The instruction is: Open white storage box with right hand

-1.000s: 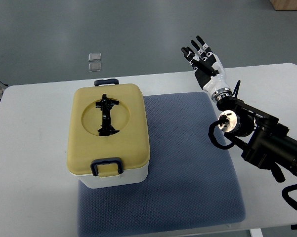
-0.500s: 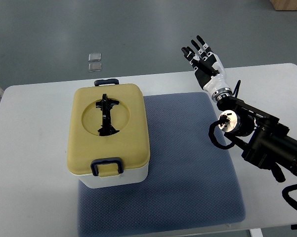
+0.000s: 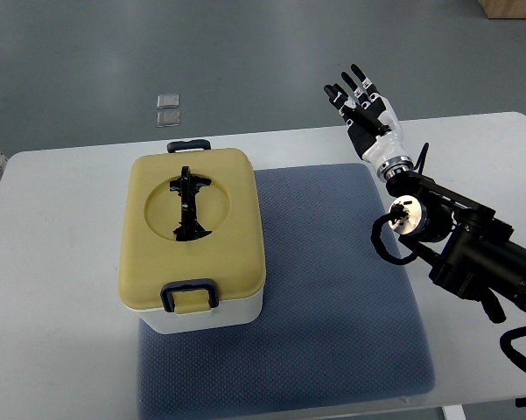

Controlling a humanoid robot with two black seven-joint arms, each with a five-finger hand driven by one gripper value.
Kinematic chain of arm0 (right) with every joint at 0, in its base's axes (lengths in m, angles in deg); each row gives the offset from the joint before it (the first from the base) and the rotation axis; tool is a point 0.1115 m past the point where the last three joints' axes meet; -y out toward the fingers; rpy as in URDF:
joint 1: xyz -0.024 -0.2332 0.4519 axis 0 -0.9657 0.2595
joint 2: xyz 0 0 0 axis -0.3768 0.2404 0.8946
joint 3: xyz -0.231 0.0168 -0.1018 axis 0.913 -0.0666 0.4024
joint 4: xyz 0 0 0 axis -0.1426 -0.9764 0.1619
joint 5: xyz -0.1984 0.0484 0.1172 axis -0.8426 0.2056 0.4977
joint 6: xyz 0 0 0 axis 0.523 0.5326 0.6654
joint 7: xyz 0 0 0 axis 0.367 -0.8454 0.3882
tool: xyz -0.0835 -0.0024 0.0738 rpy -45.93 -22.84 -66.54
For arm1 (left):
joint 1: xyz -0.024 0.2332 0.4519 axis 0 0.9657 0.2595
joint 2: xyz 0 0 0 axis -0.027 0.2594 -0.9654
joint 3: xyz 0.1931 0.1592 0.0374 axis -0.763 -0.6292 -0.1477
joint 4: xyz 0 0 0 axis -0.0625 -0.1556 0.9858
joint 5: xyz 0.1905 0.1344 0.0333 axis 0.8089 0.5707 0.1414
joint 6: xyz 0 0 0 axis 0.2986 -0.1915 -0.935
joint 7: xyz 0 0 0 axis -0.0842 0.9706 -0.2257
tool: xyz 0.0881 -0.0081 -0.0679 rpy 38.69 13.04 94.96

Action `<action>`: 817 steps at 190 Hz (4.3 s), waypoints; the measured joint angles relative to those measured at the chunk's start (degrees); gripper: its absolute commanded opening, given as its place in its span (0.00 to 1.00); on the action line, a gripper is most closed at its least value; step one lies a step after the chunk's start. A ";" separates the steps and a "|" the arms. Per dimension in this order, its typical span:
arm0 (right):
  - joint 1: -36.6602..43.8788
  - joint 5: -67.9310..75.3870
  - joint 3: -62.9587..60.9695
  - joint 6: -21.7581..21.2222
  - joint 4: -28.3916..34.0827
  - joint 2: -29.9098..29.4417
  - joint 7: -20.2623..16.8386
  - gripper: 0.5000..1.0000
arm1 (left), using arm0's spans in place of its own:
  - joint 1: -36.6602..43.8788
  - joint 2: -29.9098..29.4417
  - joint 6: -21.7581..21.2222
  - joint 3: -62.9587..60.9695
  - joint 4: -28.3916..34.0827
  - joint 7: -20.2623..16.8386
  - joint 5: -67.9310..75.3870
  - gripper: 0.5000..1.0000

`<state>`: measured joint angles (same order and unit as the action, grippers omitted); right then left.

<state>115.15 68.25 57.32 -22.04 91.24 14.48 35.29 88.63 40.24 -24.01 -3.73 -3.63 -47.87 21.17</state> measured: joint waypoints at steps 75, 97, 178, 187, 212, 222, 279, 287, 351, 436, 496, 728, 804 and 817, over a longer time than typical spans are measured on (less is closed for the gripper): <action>0.68 0.03 0.29 -0.01 0.04 0.61 0.00 0.86 | 0.00 0.00 0.00 0.00 0.00 0.00 0.00 1.00; 0.69 0.01 0.32 0.01 0.04 0.58 0.00 0.86 | 0.00 0.00 0.00 0.00 0.00 0.00 0.00 1.00; 0.68 -0.20 0.76 -0.07 0.04 1.32 -0.16 0.86 | 0.00 0.00 0.00 0.00 0.00 0.00 0.00 1.00; 0.68 -0.23 0.73 -0.07 0.04 1.47 -0.17 0.86 | 0.00 0.00 0.00 0.00 0.00 0.00 0.00 1.00; 0.95 -0.31 0.92 -0.03 0.04 1.56 -0.18 0.86 | 0.00 0.00 0.00 0.00 0.00 0.00 -0.01 1.00; 1.75 -0.86 1.07 0.04 0.04 1.61 -0.17 0.86 | 0.00 0.00 0.00 0.00 0.00 0.00 -0.01 1.00; 8.48 -20.03 2.56 -0.49 0.31 4.31 -0.28 0.86 | 0.01 0.00 0.00 0.00 0.00 0.00 -0.01 1.00; 10.16 -24.00 4.17 -0.69 0.54 4.96 -0.33 0.86 | 0.00 0.00 0.00 0.00 0.00 -0.01 -0.01 1.00; 25.33 -47.02 22.67 -6.16 3.00 10.01 -0.26 0.86 | -0.01 0.00 0.00 0.01 0.00 -0.03 -0.01 1.00; 41.46 -79.21 28.04 -15.69 16.04 11.36 0.58 0.83 | 0.01 0.00 0.00 0.00 0.00 -0.02 -0.01 1.00; 44.52 -89.64 28.16 -18.20 19.77 7.17 1.80 0.75 | 0.00 0.00 0.00 0.00 0.00 -0.02 -0.01 1.00; 41.93 -99.84 28.32 -17.23 21.92 5.25 1.86 0.08 | 0.00 0.00 0.00 0.00 0.00 0.00 -0.01 1.00; 42.26 -99.57 27.81 -17.13 21.92 4.86 1.86 0.00 | 0.00 0.00 0.00 0.00 0.00 -0.01 0.00 1.00; 42.39 -99.36 27.65 -17.02 21.92 5.03 1.86 0.00 | 0.00 0.00 0.00 0.00 0.00 -0.02 0.00 1.00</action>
<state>157.55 -31.11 84.97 -39.06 113.16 19.51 37.15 88.63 40.24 -24.00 -3.73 -3.63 -47.89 21.16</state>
